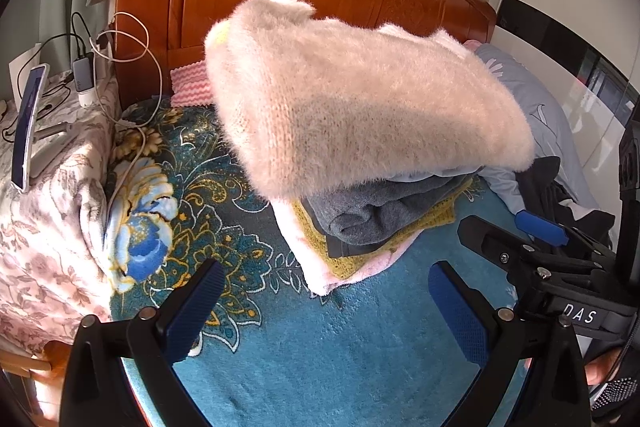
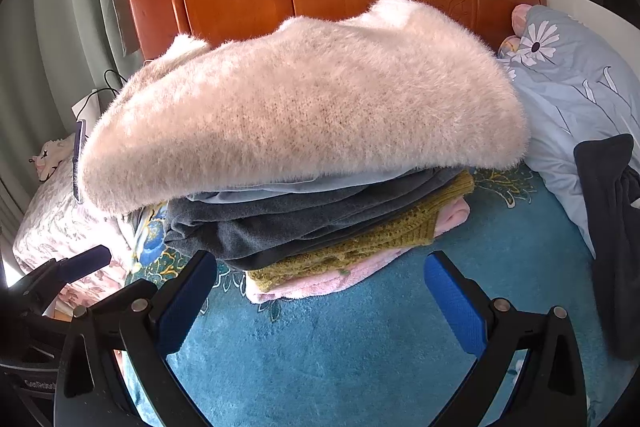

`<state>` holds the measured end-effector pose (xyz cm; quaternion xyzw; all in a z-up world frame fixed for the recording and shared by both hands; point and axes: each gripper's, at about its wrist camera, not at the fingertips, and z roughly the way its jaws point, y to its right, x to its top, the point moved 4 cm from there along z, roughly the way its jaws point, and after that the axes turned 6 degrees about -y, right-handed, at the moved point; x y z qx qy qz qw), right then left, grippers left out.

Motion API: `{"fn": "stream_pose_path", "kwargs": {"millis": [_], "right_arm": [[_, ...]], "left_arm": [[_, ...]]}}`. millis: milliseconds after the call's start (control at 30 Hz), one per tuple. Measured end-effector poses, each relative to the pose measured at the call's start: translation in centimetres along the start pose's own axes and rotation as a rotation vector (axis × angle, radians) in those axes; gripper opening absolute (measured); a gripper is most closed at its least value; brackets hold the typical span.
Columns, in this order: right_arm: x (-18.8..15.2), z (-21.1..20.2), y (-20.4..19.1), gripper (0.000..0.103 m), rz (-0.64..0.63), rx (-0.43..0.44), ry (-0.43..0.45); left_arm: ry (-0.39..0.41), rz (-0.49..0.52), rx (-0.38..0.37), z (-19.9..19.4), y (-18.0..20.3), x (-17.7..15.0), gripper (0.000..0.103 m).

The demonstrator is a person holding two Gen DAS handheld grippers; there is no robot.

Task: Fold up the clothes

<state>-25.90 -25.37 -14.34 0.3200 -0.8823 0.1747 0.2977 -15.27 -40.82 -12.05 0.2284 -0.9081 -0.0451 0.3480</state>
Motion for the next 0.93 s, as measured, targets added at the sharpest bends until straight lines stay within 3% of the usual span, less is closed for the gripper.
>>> {"fn": "stream_pose_path", "kwargs": {"millis": [933], "right_arm": [[-0.59,0.68,-0.09,0.103,0.007,0.006,-0.02]], "left_arm": [[0.043,0.003,0.003,-0.37,0.17,-0.18,0.103]]}}
